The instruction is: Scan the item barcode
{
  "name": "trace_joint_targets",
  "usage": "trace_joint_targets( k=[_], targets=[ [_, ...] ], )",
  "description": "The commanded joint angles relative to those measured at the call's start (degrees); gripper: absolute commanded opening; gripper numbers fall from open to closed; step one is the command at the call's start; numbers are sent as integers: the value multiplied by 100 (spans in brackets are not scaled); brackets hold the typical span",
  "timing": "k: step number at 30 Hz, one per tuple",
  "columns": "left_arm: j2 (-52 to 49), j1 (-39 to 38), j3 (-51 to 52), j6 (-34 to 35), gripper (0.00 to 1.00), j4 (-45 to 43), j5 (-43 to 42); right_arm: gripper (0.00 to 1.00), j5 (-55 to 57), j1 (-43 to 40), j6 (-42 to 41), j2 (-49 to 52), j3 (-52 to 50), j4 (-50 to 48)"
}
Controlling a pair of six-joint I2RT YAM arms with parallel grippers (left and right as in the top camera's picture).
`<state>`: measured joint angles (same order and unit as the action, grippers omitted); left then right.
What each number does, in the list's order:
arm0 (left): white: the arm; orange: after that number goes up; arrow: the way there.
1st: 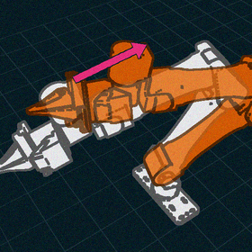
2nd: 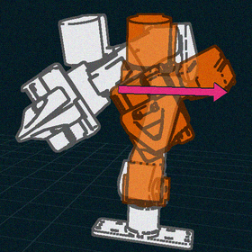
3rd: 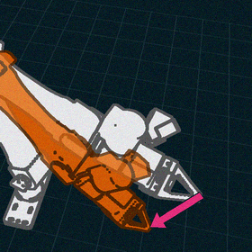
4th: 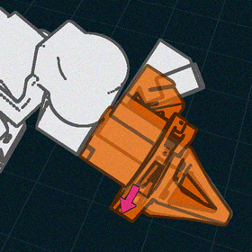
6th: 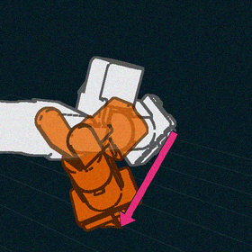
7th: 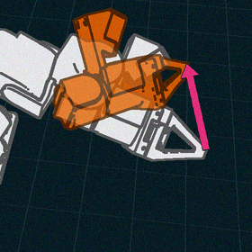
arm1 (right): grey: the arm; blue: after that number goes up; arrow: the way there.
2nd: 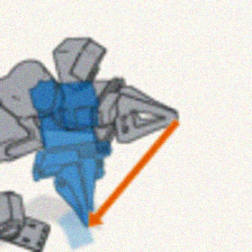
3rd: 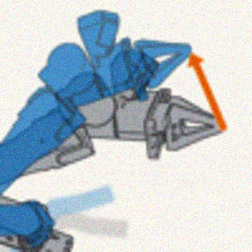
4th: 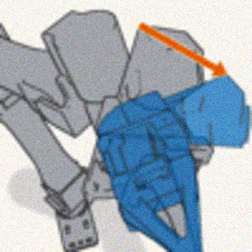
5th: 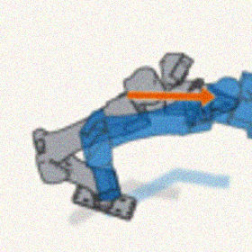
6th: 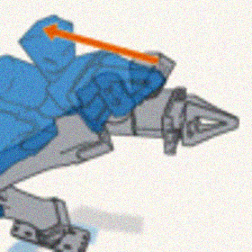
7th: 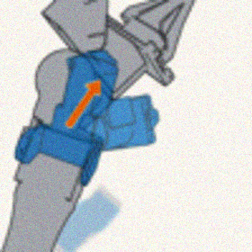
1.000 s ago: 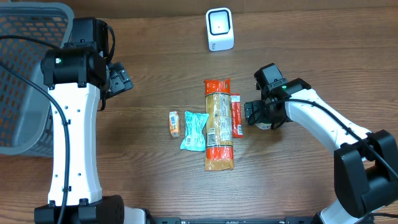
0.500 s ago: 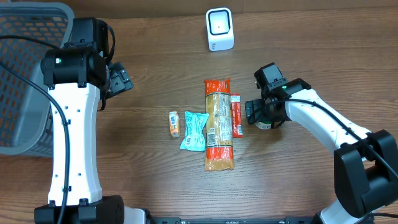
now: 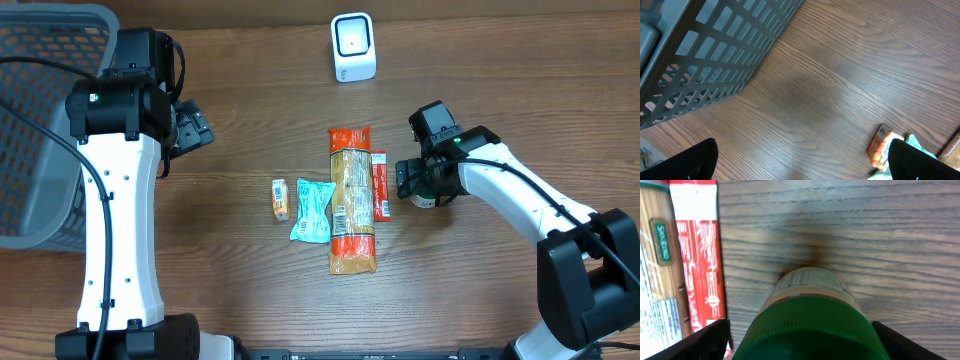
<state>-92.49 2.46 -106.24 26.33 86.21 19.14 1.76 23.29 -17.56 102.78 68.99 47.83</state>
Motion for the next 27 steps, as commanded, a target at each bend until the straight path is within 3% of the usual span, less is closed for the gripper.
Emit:
trace_joint_targets(
  k=[1, 6, 9, 20, 21, 25, 27],
  targets=[
    [-48, 13, -26, -105, 100, 11, 72, 86, 24, 11, -525, 22, -42, -46],
    [-50, 11, -26, -105, 100, 11, 72, 71, 31, 11, -507, 22, -42, -48],
    [-50, 11, -26, -105, 100, 9, 72, 71, 26, 11, -374, 22, -42, -59],
    [-50, 15, -26, -107, 100, 11, 72, 72, 28, 11, 1346, 22, -42, 90],
    [-50, 15, -26, -105, 100, 11, 72, 73, 31, 11, 1491, 22, -42, 96],
    [-50, 15, -26, -105, 100, 11, 72, 95, 17, 11, 1521, 22, -42, 66],
    [-50, 15, -26, -105, 100, 11, 72, 96, 26, 11, 1244, 22, -42, 70]
  ],
)
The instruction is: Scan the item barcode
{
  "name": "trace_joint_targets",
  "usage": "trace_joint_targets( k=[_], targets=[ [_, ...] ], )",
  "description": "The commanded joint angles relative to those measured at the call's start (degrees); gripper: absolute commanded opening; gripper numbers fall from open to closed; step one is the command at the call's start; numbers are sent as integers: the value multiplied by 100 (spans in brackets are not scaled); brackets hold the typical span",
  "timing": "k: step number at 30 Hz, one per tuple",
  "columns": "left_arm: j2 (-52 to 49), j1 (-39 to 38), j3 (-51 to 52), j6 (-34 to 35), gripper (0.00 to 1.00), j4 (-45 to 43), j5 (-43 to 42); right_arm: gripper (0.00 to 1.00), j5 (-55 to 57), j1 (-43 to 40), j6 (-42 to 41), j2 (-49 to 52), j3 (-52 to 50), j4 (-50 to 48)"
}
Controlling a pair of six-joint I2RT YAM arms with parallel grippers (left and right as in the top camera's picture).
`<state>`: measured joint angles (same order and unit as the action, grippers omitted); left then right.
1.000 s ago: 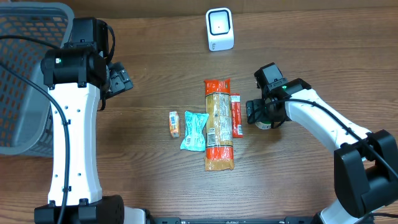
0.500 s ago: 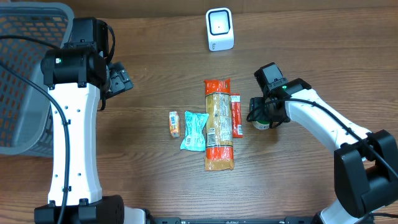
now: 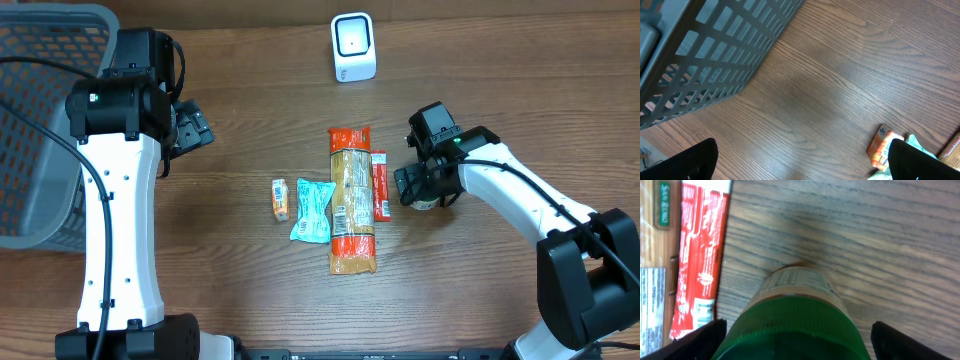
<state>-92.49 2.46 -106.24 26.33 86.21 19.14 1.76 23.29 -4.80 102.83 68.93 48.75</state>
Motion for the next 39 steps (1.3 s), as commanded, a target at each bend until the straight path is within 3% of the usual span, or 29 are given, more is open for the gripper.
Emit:
trace_joint_targets(
  k=[1, 7, 12, 20, 23, 25, 30, 34, 39],
  targets=[
    [-50, 15, -26, -105, 100, 11, 72, 95, 22, 11, -184, 17, -35, -17],
    [-50, 15, -26, -105, 99, 9, 72, 76, -31, 13, -920, 17, -35, 90],
    [-50, 15, -26, -105, 100, 9, 74, 76, -37, 11, -793, 17, -35, 74],
    [-50, 15, -26, -105, 100, 11, 72, 76, -20, 11, 232, 17, -35, -2],
    [-50, 15, -26, -107, 99, 11, 72, 81, -15, 11, 227, 17, -35, -52],
    [-50, 13, -26, -105, 100, 9, 72, 100, -17, 11, 160, 17, -35, -48],
    [-50, 15, -26, -105, 100, 9, 74, 100, -39, 11, -778, 17, -35, 94],
    [-50, 15, -26, -107, 100, 11, 74, 82, -48, 13, -1700, 17, -35, 269],
    [-50, 15, -26, -107, 99, 11, 72, 75, -59, 13, -2055, 17, -35, 323]
  ],
)
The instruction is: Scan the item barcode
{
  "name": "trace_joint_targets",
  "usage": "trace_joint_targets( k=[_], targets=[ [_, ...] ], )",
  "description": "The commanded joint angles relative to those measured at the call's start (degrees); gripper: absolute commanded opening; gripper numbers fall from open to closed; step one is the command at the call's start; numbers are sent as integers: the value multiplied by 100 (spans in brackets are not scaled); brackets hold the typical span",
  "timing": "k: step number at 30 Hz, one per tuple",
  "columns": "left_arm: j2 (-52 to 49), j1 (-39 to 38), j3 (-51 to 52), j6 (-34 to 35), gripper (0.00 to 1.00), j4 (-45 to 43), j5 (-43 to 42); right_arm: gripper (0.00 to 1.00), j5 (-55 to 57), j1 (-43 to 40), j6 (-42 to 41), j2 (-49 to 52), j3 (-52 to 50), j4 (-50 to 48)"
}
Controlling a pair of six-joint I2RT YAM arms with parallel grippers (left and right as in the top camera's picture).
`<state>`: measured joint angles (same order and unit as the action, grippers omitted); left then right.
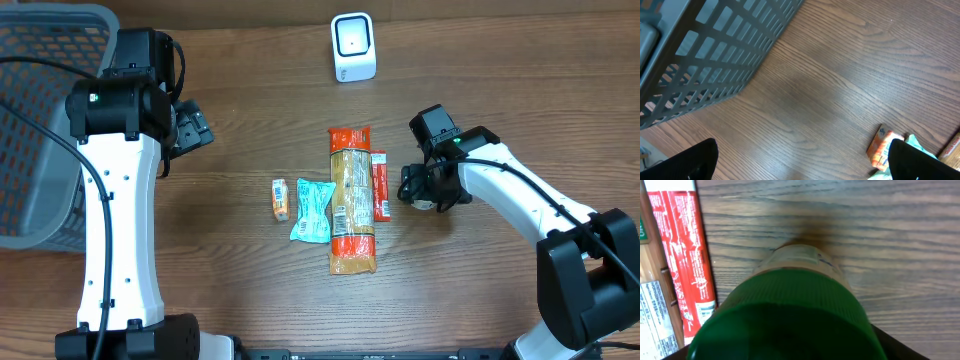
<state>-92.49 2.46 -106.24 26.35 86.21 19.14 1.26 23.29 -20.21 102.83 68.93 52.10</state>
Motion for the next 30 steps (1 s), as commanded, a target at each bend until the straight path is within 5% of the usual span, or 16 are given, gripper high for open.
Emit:
trace_joint_targets(
  k=[1, 16, 21, 30],
  targets=[
    [-50, 15, -26, -107, 100, 9, 72, 74, -7, 13, -511, 17, -35, -17],
    [-50, 15, -26, -107, 100, 9, 74, 69, 15, 11, 949, 17, -35, -129],
    [-50, 13, -26, -107, 99, 11, 72, 98, 7, 11, 977, 17, -35, -116],
    [-50, 15, -26, -107, 100, 11, 72, 100, -142, 11, 977, 17, -35, -275]
  ],
)
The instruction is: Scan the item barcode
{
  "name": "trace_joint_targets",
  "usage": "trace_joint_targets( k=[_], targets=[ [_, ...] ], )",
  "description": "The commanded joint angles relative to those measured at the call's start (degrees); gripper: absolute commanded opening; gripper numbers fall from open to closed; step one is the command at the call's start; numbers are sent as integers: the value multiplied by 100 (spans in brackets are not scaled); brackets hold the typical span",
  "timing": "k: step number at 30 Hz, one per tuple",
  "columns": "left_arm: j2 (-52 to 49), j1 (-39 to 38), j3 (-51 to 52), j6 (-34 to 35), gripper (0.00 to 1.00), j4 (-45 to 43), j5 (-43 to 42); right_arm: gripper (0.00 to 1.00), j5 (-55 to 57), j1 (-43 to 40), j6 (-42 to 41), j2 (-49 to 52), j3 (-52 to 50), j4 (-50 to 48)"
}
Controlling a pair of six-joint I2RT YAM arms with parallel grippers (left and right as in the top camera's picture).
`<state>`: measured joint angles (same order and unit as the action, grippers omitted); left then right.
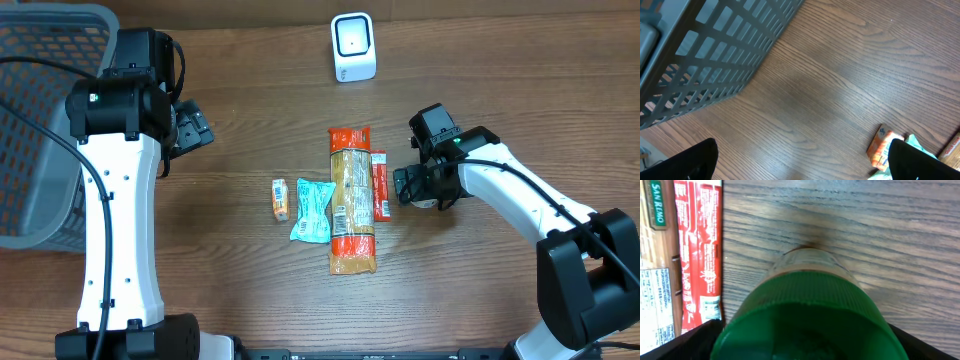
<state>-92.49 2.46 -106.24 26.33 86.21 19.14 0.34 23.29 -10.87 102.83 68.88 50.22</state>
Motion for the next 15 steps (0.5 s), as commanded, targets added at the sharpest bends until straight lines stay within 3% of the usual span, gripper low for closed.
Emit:
trace_joint_targets(
  k=[1, 15],
  targets=[
    [-50, 15, -26, -105, 100, 9, 72, 100, -50, 11, 44, 17, -28, -114],
    [-50, 13, -26, -105, 100, 9, 72, 100, -48, 0, 35, 17, -22, -208]
  ],
)
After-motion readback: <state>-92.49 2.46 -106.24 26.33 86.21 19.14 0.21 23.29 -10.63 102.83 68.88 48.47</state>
